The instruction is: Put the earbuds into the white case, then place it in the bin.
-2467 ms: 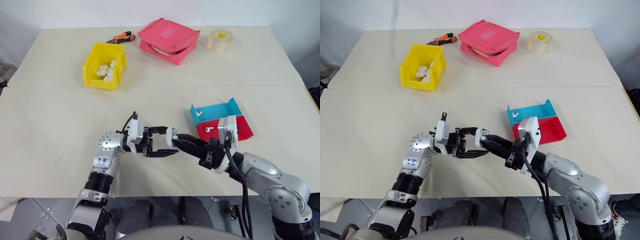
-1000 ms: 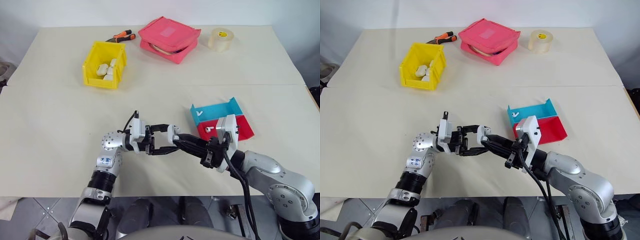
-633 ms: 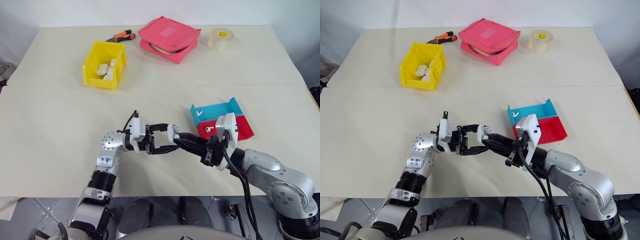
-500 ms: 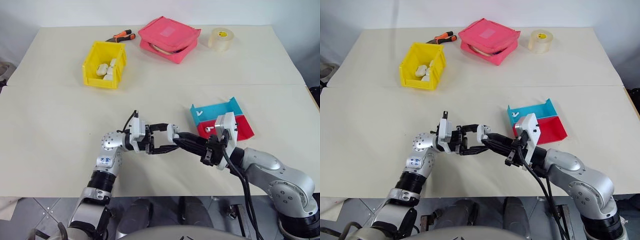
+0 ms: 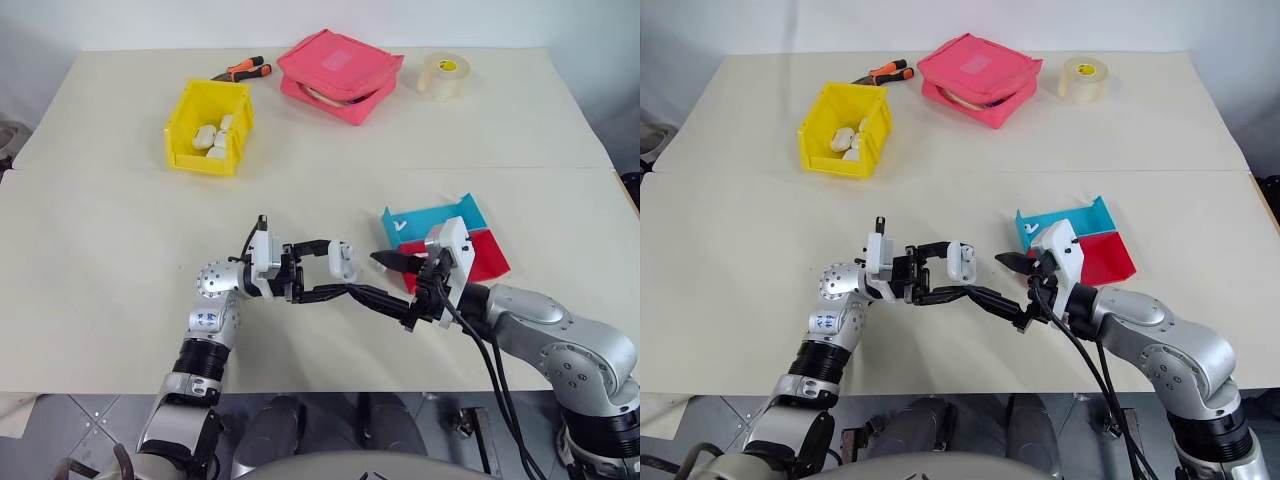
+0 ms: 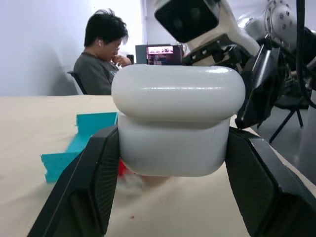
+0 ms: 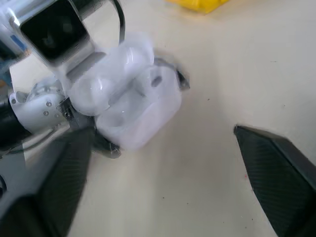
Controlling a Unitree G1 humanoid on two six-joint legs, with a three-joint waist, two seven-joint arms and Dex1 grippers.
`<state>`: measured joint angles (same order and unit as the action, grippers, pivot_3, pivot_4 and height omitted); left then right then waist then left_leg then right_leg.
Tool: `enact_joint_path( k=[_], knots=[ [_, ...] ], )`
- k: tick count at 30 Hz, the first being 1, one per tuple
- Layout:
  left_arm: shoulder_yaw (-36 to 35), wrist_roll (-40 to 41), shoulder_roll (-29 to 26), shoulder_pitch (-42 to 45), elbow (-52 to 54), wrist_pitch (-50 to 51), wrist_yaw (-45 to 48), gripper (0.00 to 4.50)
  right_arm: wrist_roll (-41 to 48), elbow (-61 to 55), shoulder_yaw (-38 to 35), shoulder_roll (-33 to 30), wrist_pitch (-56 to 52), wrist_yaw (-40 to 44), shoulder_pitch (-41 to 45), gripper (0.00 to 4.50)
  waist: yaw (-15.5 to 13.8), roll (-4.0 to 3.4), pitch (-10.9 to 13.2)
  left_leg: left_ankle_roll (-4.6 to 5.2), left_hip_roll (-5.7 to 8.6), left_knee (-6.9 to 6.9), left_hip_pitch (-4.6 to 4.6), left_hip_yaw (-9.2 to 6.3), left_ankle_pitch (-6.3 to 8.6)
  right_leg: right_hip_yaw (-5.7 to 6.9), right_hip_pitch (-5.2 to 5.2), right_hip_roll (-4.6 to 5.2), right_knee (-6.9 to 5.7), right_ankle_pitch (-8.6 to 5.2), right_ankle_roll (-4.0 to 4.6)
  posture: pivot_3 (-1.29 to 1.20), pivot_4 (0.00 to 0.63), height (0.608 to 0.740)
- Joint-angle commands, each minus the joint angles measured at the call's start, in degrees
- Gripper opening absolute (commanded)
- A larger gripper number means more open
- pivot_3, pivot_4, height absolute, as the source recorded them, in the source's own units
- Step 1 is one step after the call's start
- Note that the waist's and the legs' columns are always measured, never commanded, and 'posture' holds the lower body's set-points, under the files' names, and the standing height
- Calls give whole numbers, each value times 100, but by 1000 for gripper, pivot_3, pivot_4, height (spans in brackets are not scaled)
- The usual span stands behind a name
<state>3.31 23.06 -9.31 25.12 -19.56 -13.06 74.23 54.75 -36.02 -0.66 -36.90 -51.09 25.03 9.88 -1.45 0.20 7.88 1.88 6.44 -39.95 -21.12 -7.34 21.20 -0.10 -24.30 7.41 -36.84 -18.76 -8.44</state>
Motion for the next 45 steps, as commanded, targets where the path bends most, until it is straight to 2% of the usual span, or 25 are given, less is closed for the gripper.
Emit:
enact_joint_path(
  k=[1,13,19,30,32,41,44,45],
  knots=[
    [-67,174,63,149,159,-118,-62,2799,99,-230,-131,-181,-135,74,2,4480,-6,2,1,0,0,0,0,-1,0,0,0,0,0,0,0,0,150,740],
    [-346,90,-307,158,-147,-207,-271,2799,-406,-140,-949,-1447,-92,645,-439,4480,-5,13,30,0,-3,1,-1,1,0,11,-1,-1,2,1,-2,0,150,740],
    [-322,107,-314,47,-35,-197,-317,2799,-748,-452,-1136,-2207,6,1230,-793,4480,-17,16,34,0,0,-1,-3,5,0,32,0,0,5,3,-6,0,150,740],
    [-310,115,-274,-123,86,-214,-456,2799,-970,-383,-1210,-2477,31,1604,-647,4480,-23,19,37,0,-5,0,-3,7,0,43,1,1,11,5,-9,0,150,740],
    [-312,118,-284,-128,96,-215,-471,2799,-1037,-314,-1210,-2430,48,1594,-591,4108,-24,19,37,0,-4,-1,-3,7,0,43,3,1,12,5,-10,0,150,740],
    [-319,136,-371,-43,108,-161,-458,2799,-1478,-1,-1195,-2315,184,1469,-381,4108,-20,19,37,0,-6,-1,-3,8,0,45,4,1,19,7,-14,0,150,740],
    [-317,147,-413,-1,97,-128,-416,2799,-1630,96,-1243,-2369,264,1538,-391,3536,-18,19,37,0,-6,0,-3,8,0,46,3,0,19,7,-14,0,150,740],
    [-323,154,-430,20,85,-117,-403,2799,-1702,124,-1268,-2373,302,1529,-392,3162,-16,19,37,0,-7,0,-3,8,0,46,3,0,19,7,-14,0,150,740]
  ],
)
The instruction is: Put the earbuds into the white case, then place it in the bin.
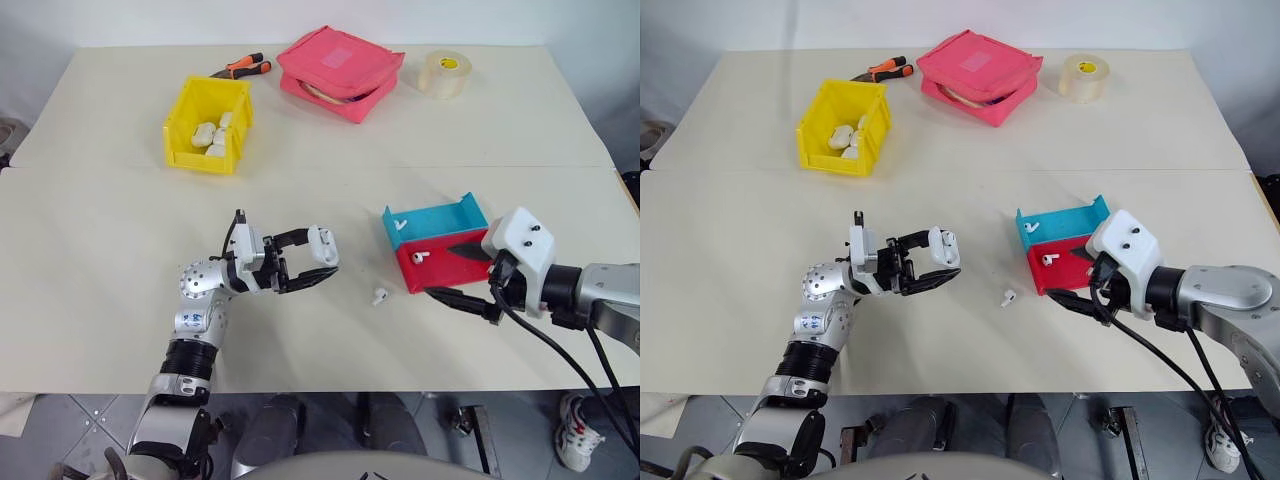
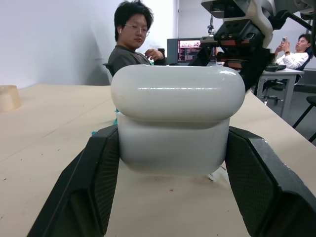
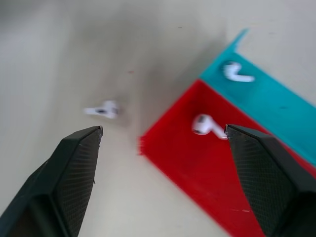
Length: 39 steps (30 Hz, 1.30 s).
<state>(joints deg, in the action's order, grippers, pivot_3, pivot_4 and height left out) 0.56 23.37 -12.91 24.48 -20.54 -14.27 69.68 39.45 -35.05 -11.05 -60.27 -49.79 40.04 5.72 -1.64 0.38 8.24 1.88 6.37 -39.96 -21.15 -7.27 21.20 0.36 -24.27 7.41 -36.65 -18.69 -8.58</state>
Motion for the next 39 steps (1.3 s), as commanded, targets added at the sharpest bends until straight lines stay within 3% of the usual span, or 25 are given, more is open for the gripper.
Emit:
enact_joint_path(
  k=[1,7,17,22,31,36,39],
  knots=[
    [-57,133,-91,107,170,16,69,2799,-200,52,-264,-41,186,44,28,2895,3,0,0,0,0,0,0,0,0,0,0,0,1,0,0,0,150,740],
    [-80,172,-189,132,203,67,136,2799,-432,175,-285,-85,321,163,104,2895,5,0,0,0,1,-1,0,0,0,0,0,0,0,0,0,0,150,740],
    [-28,260,-249,-108,652,211,144,2799,-978,916,422,100,793,459,999,2895,19,-4,3,0,-2,0,-1,1,0,1,-1,0,0,0,0,0,150,740],
    [-3,260,-243,-299,971,315,4,2799,-1042,841,211,881,1343,144,648,2895,5,-3,4,0,1,-1,-2,0,0,1,-1,1,-1,1,-2,0,150,740],
    [-8,249,-261,-429,1114,419,-172,2799,-551,-174,-545,2219,2110,-97,-902,2895,12,-7,6,0,5,-2,1,-1,0,0,-3,-2,-14,1,-2,0,150,740],
    [-11,228,-231,-307,967,382,-179,2799,-439,-212,-744,2276,2182,-114,-912,2895,14,-8,6,-1,4,-2,5,-1,-1,-2,-2,-6,-16,1,-1,0,150,740],
    [-6,200,-188,-240,891,324,-206,2799,-248,223,-932,2562,2103,-597,-331,2895,26,-8,7,-1,4,-3,5,-1,-1,-2,-2,-6,-16,1,-2,0,150,740]
  ],
)
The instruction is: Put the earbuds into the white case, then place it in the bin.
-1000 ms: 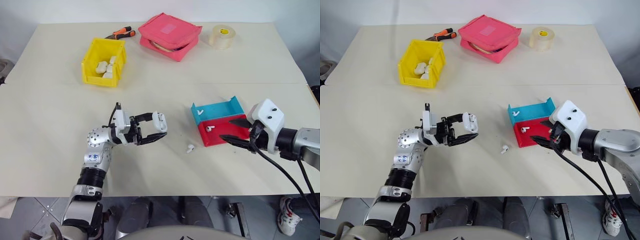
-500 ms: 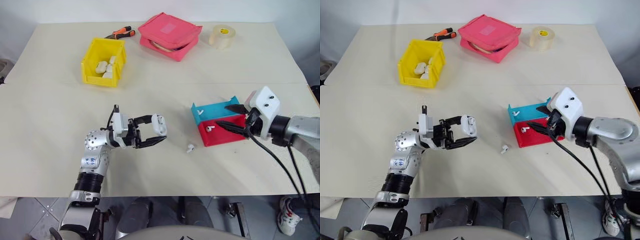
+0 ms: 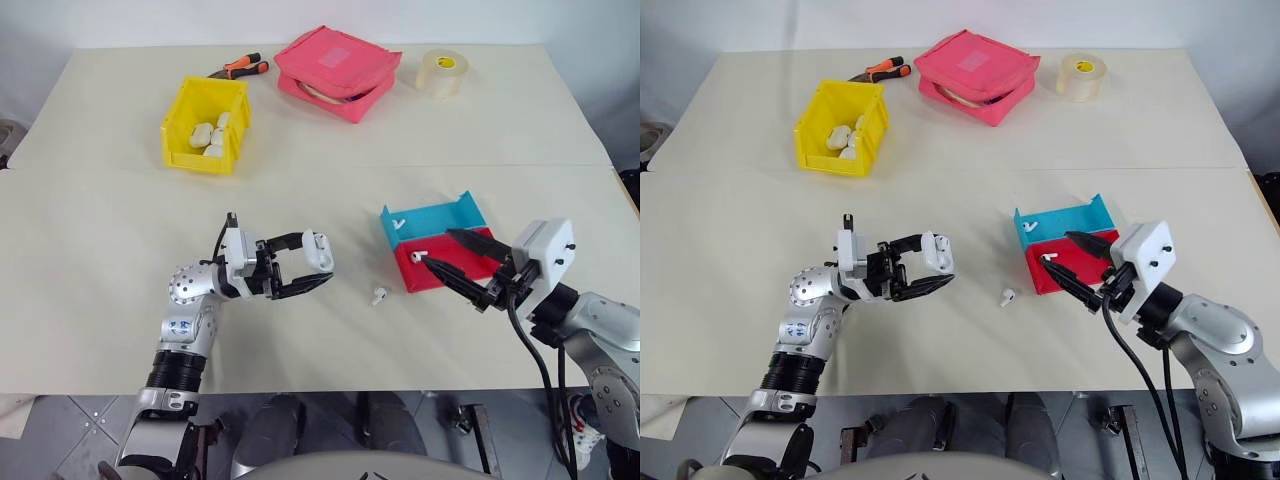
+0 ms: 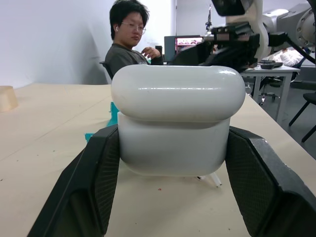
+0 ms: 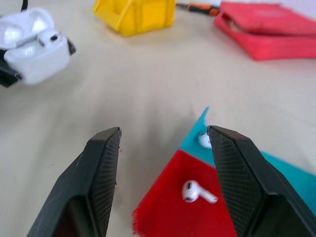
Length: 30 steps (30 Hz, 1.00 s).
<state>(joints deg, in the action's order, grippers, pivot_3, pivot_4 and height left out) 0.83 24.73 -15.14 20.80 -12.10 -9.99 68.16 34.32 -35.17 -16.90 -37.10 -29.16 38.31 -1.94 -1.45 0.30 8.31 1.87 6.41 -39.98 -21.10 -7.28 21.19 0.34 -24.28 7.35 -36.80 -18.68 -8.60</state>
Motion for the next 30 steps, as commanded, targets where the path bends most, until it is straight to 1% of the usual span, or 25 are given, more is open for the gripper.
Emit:
enact_joint_path(
  k=[1,3,4,6,8,13,17,20,23,26,30],
  knots=[
    [-26,55,47,139,31,-123,-53,2799,337,387,-408,372,9,-602,604,2895,7,0,1,0,-1,0,1,0,0,0,0,0,-1,0,0,0,150,740],
    [-3,44,63,147,7,-159,-21,2799,397,580,-455,512,-48,-757,793,2895,11,-2,1,-1,-1,1,3,1,0,0,0,0,-2,0,0,0,150,740],
    [5,43,71,148,4,-170,-17,2799,309,684,-401,487,-70,-779,868,2895,5,-3,1,-1,-2,4,3,1,0,0,-1,0,-3,0,0,0,150,740],
    [8,43,76,149,4,-185,-17,2799,39,846,-218,315,-63,-746,978,2895,6,-4,2,-1,0,4,1,-4,0,4,-2,0,-7,0,0,0,150,740],
    [-15,43,67,147,-10,-218,-22,2799,-377,1069,87,-26,-60,-638,1209,2895,14,-8,5,2,10,3,0,-1,-2,2,-3,0,-8,0,0,0,150,740],
    [-38,24,69,118,-26,-296,-83,2799,-1357,1840,968,-950,424,128,1932,2895,21,-17,10,6,12,2,-2,3,-4,1,-9,5,-9,0,0,0,150,740],
    [-18,20,92,58,0,-335,-134,2799,-1570,2630,1497,-1162,504,814,2776,2895,28,-16,10,5,7,1,-2,6,-4,1,-8,8,-7,0,0,0,150,740],
    [-3,24,99,7,29,-360,-167,2799,-1923,3377,2090,-1200,566,1386,3452,2895,45,-17,10,5,6,1,-3,7,-4,0,-9,9,-7,0,0,0,150,740],
    [0,28,93,-30,65,-370,-204,2799,-2234,3961,2507,-1105,689,1754,3947,2895,47,-17,10,5,4,2,-6,4,-4,3,-10,9,-6,0,0,0,150,740],
    [-9,29,73,-90,132,-373,-259,2799,-2583,4616,2860,-839,726,1871,4484,2895,64,-17,10,5,7,0,-8,6,-4,2,-12,11,-7,0,0,0,150,740],
    [-20,29,31,-222,292,-351,-339,2799,-2889,5238,3109,-478,840,1927,4859,2895,95,-17,10,5,6,2,-9,5,-3,4,-16,11,-9,0,0,0,150,740]
  ],
)
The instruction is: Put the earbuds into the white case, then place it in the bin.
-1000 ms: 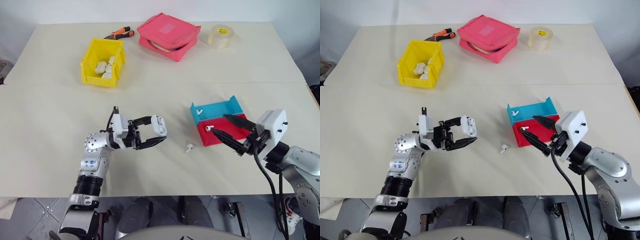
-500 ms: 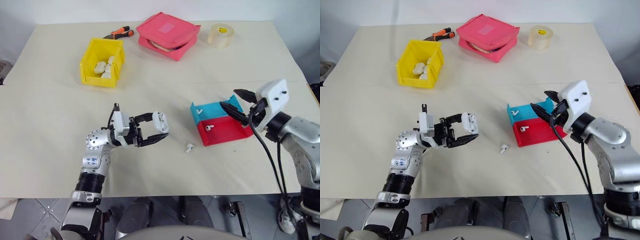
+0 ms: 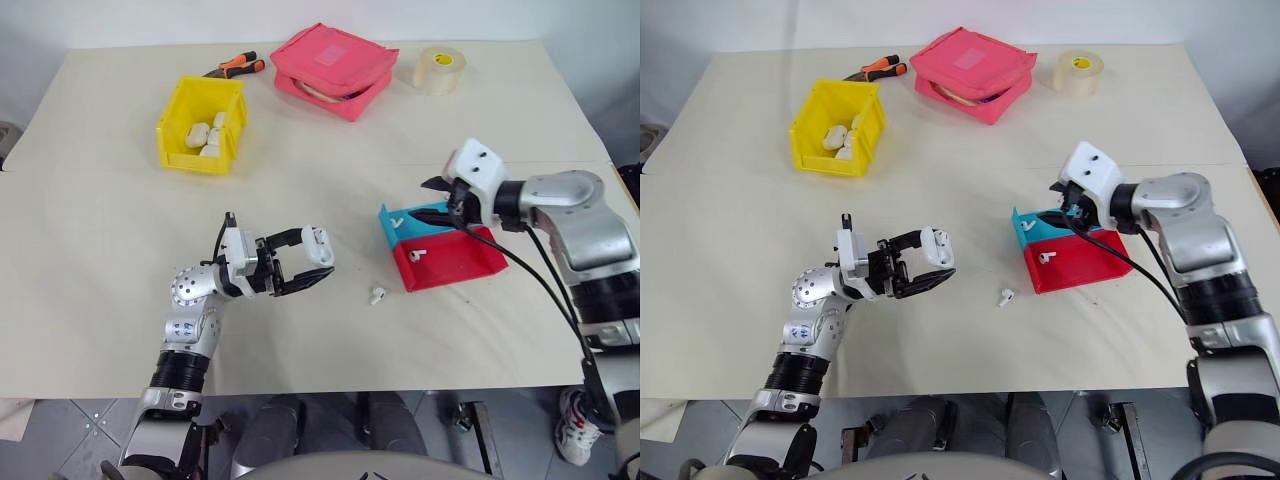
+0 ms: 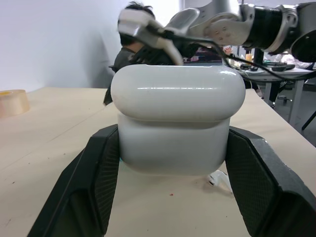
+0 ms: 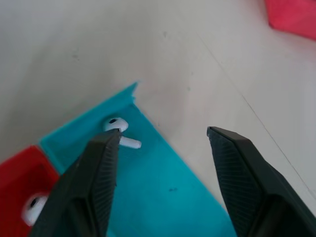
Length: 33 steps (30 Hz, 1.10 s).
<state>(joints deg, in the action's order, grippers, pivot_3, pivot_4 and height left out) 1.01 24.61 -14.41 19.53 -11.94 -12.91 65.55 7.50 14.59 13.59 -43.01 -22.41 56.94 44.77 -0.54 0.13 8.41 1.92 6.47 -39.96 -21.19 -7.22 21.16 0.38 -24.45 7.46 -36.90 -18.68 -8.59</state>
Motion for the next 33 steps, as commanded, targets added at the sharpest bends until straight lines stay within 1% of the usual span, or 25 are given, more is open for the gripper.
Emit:
enact_joint_path(
  k=[1,8,15,23,33],
  knots=[
    [-48,40,-50,-131,319,-48,-113,2799,-247,365,86,192,193,95,233,2895,6,0,0,0,0,0,0,-1,0,1,0,0,0,0,0,0,150,740],
    [-39,50,-115,-312,531,-11,-233,2799,-492,835,110,529,441,156,393,2895,79,-1,0,0,3,0,-2,-2,0,2,-1,0,-8,0,0,0,150,740],
    [-17,51,-133,-358,608,-8,-313,2799,-672,1173,55,783,582,69,505,2895,85,-2,0,-1,0,-1,-1,-1,0,2,-3,-1,-9,0,0,0,150,740],
    [-6,53,-160,-428,710,20,-389,2799,-711,1042,-77,721,653,220,611,2895,87,-2,1,-1,4,-2,-1,-2,0,3,-4,0,-12,0,0,0,150,740],
    [14,58,-162,-444,750,13,-427,2799,-789,1341,-172,962,752,-30,681,2895,86,-3,1,-1,3,-3,-1,-2,0,3,-4,0,-13,0,0,0,150,740]
  ],
)
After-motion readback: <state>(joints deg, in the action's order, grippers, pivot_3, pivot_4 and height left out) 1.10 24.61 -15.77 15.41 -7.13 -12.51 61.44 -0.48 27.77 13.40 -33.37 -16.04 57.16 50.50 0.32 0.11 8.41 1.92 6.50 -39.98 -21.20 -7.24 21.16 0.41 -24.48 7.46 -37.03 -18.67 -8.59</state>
